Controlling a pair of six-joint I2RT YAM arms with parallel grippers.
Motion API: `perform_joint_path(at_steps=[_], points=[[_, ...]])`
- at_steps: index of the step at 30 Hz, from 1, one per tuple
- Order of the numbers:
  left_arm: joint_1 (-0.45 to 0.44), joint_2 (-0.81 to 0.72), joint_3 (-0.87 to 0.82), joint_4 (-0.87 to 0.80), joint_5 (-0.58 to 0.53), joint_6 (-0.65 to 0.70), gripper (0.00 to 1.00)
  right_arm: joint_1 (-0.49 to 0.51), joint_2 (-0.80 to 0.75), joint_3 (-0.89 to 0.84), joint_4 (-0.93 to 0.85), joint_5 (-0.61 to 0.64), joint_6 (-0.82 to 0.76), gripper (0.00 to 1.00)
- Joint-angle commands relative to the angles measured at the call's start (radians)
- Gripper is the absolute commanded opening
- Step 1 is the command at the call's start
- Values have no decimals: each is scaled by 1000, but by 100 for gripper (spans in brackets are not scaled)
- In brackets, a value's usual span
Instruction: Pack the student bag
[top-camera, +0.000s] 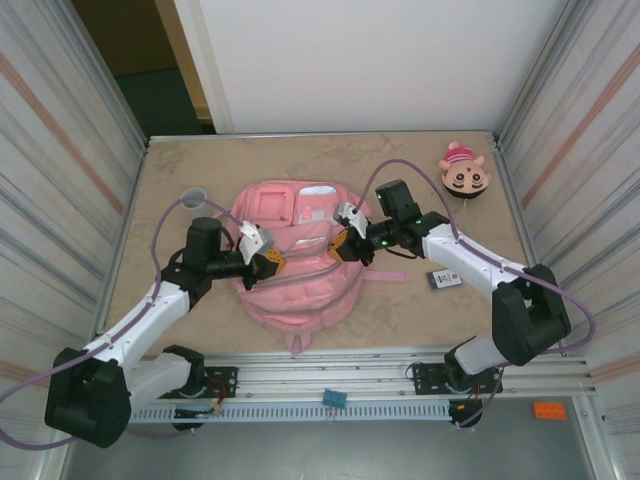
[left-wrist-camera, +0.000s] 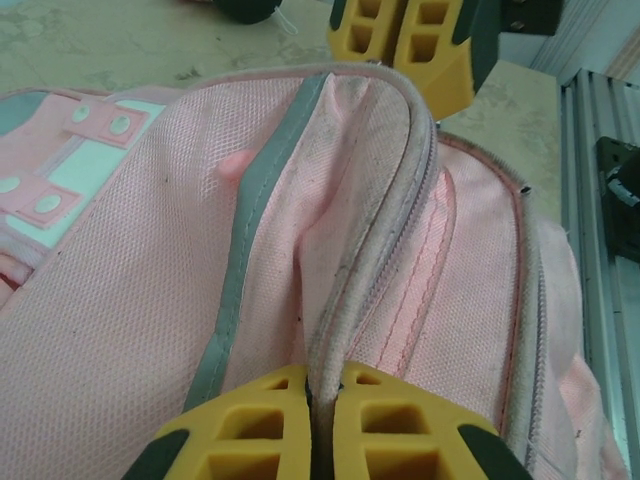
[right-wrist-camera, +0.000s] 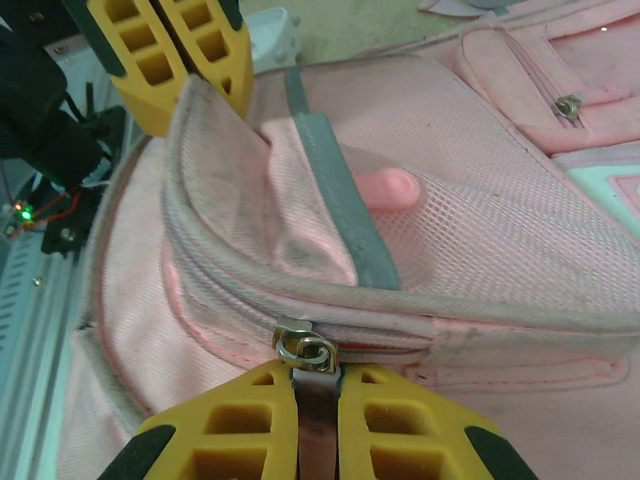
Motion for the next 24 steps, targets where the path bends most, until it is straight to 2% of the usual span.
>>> perform_joint_path(at_steps=[1, 6, 9, 13, 17, 19, 20, 22, 24], points=[[-15, -31, 64, 70, -119, -15, 0, 25, -73, 0, -17, -57, 72, 0], [-75, -48, 74, 63, -291, -37, 0, 95, -104, 0, -70, 27, 133, 0], [-116, -45, 87, 66, -367, -52, 0, 147, -115, -9, -56, 82, 221, 0], [-165, -27, 99, 105, -370, -65, 0, 240, -109, -15, 7, 192, 362, 0], [-225, 2, 123, 130, -372, -71, 0, 307, -80, -12, 93, 242, 486, 0], [-242, 15, 133, 136, -366, -62, 0, 319, -74, -10, 128, 239, 540, 0], [-244, 20, 135, 138, -359, -56, 0, 316, -76, -11, 137, 240, 570, 7], [-244, 24, 133, 136, -355, -45, 0, 302, -88, -11, 127, 247, 624, 13], [-244, 24, 135, 124, -355, -27, 0, 273, -106, -15, 101, 240, 667, 13]])
